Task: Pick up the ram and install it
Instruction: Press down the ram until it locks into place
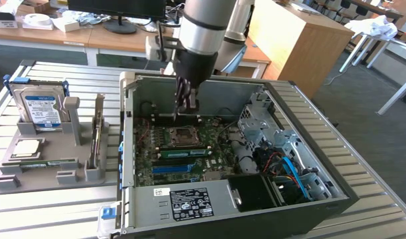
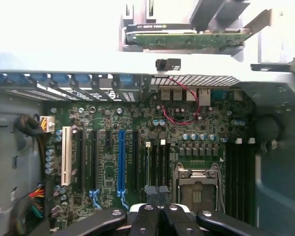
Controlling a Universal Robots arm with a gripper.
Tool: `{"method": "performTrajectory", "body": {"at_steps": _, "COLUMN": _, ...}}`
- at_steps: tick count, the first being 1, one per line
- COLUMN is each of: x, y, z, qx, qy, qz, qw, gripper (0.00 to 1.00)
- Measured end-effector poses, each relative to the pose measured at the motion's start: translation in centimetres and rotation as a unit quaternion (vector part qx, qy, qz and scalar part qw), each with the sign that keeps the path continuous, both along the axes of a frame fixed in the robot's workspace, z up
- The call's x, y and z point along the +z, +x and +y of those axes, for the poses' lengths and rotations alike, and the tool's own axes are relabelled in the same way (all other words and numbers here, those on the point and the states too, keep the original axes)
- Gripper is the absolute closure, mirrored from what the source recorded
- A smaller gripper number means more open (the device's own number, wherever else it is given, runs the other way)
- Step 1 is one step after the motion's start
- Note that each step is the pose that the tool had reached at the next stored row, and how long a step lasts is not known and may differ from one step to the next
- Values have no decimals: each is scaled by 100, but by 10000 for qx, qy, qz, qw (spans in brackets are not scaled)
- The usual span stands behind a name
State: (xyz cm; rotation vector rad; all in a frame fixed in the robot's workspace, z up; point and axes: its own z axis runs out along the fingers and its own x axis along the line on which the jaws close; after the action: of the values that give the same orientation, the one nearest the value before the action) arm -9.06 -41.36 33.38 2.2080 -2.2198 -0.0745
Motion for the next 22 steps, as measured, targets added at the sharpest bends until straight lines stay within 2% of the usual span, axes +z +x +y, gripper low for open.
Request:
{"method": "performTrajectory", "body": {"at_steps": 6, "x": 133, "y": 0, "z": 0, "qx": 0, "qy": -1, "qz": 4, "qw": 10000, "gripper": 90}}
{"method": "performTrajectory", "body": {"at_steps": 13, "x": 136, "y": 6, "z": -1, "qx": 2, "qy": -1, "qz": 5, "qw": 10000, "gripper": 90}}
{"method": "performTrajectory", "body": {"at_steps": 22, "x": 136, "y": 91, "z": -1, "qx": 0, "qy": -1, "qz": 6, "qw": 10000, "gripper": 90}}
